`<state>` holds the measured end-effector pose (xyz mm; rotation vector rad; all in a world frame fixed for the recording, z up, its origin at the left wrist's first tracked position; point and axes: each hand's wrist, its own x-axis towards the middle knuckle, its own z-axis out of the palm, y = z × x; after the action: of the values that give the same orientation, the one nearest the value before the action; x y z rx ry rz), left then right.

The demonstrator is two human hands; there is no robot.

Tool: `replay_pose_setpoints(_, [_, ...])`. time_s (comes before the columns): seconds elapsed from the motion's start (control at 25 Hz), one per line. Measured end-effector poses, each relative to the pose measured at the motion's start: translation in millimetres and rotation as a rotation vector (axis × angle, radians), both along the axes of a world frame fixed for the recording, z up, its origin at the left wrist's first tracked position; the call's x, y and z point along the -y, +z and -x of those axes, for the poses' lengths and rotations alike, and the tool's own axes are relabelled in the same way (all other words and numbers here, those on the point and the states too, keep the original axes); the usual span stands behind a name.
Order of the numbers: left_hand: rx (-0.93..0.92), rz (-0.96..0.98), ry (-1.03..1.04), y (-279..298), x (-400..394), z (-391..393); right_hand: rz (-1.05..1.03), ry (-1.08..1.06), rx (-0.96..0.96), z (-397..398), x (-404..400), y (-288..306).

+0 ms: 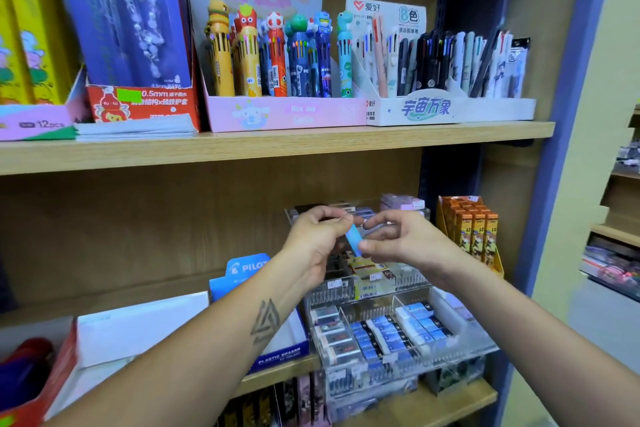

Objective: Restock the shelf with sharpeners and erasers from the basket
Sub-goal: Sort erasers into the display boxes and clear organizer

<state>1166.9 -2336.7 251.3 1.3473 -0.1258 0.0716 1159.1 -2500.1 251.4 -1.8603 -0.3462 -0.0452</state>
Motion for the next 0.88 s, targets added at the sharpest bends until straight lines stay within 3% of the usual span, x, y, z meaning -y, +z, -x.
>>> replay_pose_setpoints(0.08, [0.002, 0.032, -0.012, -7.6, 5.3, 6.9, 0.098, -0.078, 0.103, 9.7, 3.2, -10.1])
replay_pose_setpoints(0.2, [0.008, -0.014, -0.062, -18.4, 7.3, 15.0, 0.070, -0.165, 0.142, 16.5, 19.5, -18.7])
replay_pose_setpoints(0.32, [-0.027, -0.110, -0.102, -25.0, 13.6, 24.5, 0.319, -0.254, 0.324, 19.5, 43.2, -24.1])
replay_pose_setpoints(0.48, [0.075, -0.261, -0.011, -28.3, 26.2, 21.7, 0.403, -0.183, 0.318, 24.0, 62.1, -22.5])
replay_pose_setpoints(0.76, [0.158, -0.289, 0.011, -21.8, 48.3, 4.0, 0.608, -0.162, 0.426, 2.5, 76.8, -12.6])
replay_pose_setpoints(0.8, [0.165, -0.331, -0.014, -21.3, 50.8, -3.1, 0.651, -0.203, 0.447, -7.4, 81.0, -8.7])
replay_pose_setpoints(0.88, [0.283, -0.703, -0.021, -23.9, 53.0, -18.8, 0.775, -0.284, 0.460, -25.7, 90.9, 1.0])
